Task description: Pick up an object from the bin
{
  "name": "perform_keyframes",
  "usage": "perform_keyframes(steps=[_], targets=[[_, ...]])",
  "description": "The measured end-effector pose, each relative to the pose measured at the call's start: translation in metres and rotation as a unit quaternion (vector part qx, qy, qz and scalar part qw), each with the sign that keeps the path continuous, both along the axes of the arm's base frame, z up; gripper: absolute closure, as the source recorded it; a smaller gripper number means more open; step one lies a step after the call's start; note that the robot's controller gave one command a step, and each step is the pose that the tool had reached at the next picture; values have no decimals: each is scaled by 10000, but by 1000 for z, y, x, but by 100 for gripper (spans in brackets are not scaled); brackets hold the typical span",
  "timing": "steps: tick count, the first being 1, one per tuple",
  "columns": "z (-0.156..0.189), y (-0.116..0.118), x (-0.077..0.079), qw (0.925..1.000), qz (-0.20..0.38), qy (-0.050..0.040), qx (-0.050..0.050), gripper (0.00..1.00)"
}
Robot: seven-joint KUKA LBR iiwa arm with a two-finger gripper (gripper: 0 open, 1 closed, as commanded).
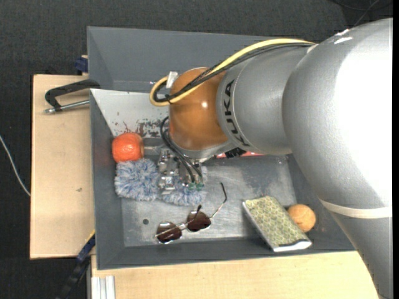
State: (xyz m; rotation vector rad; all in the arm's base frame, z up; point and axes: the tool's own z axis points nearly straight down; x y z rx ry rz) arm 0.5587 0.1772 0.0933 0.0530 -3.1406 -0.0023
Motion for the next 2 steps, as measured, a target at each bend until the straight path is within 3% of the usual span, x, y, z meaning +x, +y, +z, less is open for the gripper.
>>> perform_keyframes(steps=[2], targets=[[16, 1, 2, 10000, -1, -33, 9, 100]])
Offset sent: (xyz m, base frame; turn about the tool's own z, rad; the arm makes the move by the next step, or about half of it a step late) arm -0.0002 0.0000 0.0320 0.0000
